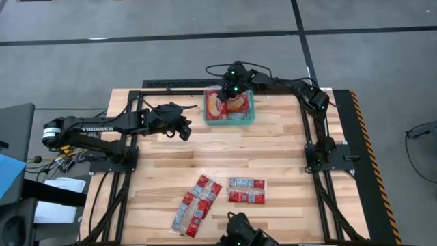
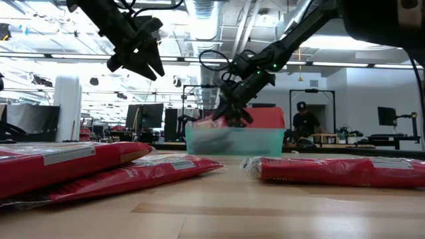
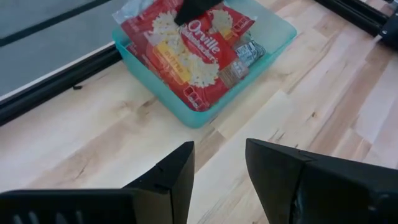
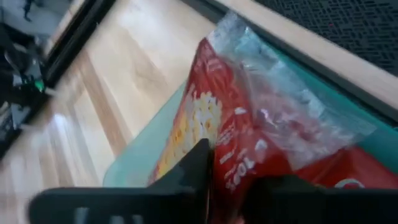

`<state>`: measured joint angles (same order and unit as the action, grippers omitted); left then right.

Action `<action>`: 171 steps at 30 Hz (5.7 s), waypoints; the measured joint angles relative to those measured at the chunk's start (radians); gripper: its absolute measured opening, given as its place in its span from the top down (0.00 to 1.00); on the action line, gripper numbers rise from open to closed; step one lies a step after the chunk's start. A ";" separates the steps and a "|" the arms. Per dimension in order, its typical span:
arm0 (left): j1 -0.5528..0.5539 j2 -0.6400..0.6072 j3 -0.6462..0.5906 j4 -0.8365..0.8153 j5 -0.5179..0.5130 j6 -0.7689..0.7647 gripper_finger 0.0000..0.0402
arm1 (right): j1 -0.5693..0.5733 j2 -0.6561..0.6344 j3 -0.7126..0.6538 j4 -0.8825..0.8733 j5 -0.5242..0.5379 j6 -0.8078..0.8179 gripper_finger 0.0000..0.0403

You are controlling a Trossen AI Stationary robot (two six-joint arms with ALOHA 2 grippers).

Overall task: Sort popcorn bags into baskets
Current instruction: Put the red popcorn bag into the green bin, then put the bottom red popcorn bag into the green bin

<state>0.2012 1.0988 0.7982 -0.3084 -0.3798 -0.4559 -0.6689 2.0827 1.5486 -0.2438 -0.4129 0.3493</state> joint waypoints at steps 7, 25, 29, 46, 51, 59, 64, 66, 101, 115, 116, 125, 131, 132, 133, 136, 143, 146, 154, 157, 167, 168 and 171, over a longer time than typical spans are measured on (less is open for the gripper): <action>0.000 0.000 0.000 -0.002 0.078 0.036 0.67 | -0.015 -0.001 0.000 -0.029 -0.001 -0.002 0.50; -0.402 0.015 -0.082 -0.133 0.326 -0.360 0.42 | -0.011 -0.467 0.011 -0.489 0.235 -0.311 0.53; -0.559 0.072 -0.113 -0.073 0.194 -0.576 0.41 | 0.007 -0.560 0.011 -0.555 0.236 -0.325 0.56; -0.806 0.570 0.022 0.146 0.114 -1.012 0.41 | 0.042 -0.755 0.010 -0.752 0.235 -0.401 0.56; -0.817 0.655 0.087 0.147 0.156 -1.035 0.41 | 0.046 -0.764 0.010 -0.765 0.232 -0.421 0.58; -0.816 0.730 0.112 0.173 0.278 -1.058 0.73 | 0.048 -0.764 0.010 -0.801 0.231 -0.440 0.58; -0.803 0.731 0.111 0.173 0.280 -1.034 0.96 | 0.045 -0.774 0.010 -0.812 0.232 -0.441 0.58; -0.788 0.725 0.110 0.174 0.301 -1.034 0.98 | 0.048 -0.784 0.010 -0.817 0.231 -0.445 0.58; -0.309 0.193 0.106 0.239 -0.079 -0.162 1.00 | 0.296 -1.027 -0.738 -0.035 -0.061 -0.038 0.59; -0.261 0.184 0.286 0.265 -0.131 0.357 1.00 | 0.321 -0.882 -0.785 0.099 -0.057 -0.115 0.26; -0.260 0.184 0.305 0.265 -0.131 0.399 1.00 | 0.327 -0.874 -0.785 0.123 -0.052 -0.160 0.25; -0.260 0.183 0.454 0.268 -0.159 0.610 1.00 | 0.407 -0.867 -0.786 0.465 0.178 -0.460 0.23; -0.260 0.183 0.495 0.276 -0.182 0.691 1.00 | 0.418 -0.867 -0.785 0.595 0.234 -0.493 0.23; -0.260 0.183 0.498 0.275 -0.183 0.710 1.00 | 0.418 -0.867 -0.785 0.605 0.231 -0.476 0.23; -0.260 0.183 0.503 0.276 -0.183 0.730 1.00 | 0.418 -0.867 -0.785 0.613 0.231 -0.450 0.23; -0.260 0.183 0.514 0.311 -0.183 0.801 1.00 | 0.404 -0.868 -0.785 0.636 0.208 -0.292 0.23; -0.260 0.183 0.517 0.441 -0.168 1.026 1.00 | 0.313 -0.868 -0.785 0.648 -0.071 0.224 0.23; -0.260 0.183 0.517 0.474 -0.133 1.096 1.00 | 0.284 -0.868 -0.785 0.705 -0.186 0.437 0.23; -0.260 0.183 0.517 0.471 -0.086 1.337 1.00 | 0.207 -0.868 -0.784 0.762 -0.211 0.900 0.23; -0.261 0.183 0.517 0.448 -0.062 1.388 1.00 | 0.181 -0.868 -0.784 0.854 -0.213 1.042 0.23; -0.261 0.218 0.517 0.436 -0.091 1.580 1.00 | 0.141 -0.868 -0.783 0.924 -0.218 1.249 0.23; -0.261 0.223 0.517 0.442 -0.096 1.595 1.00 | 0.147 -0.868 -0.783 0.922 -0.217 1.251 0.23; -0.261 0.229 0.517 0.460 -0.102 1.630 1.00 | 0.169 -0.867 -0.783 0.918 -0.212 1.271 0.23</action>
<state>-0.0593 1.3281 1.3151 0.1514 -0.4822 1.1746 -0.4995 1.2156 0.7654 0.6739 -0.6254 1.6208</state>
